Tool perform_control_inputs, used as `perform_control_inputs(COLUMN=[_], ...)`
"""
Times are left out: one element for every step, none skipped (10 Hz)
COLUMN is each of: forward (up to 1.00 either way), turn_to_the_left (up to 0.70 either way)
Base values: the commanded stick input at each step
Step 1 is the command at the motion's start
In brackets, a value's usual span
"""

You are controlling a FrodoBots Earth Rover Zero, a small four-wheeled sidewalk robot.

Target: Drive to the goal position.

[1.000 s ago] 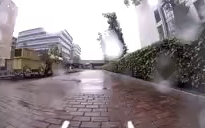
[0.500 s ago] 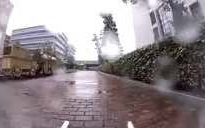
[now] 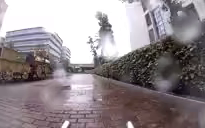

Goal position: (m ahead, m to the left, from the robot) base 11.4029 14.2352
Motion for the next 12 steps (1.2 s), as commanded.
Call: perform_control_inputs(forward=[0.70, 0.70, 0.70, 0.70, 0.70, 0.70, 0.70, 0.70, 0.70, 0.70, 0.70, 0.70], turn_to_the_left=[-0.13, -0.13, -0.13, -0.13, -0.13, -0.13, -0.13, -0.13, -0.13, -0.13, -0.13, -0.10])
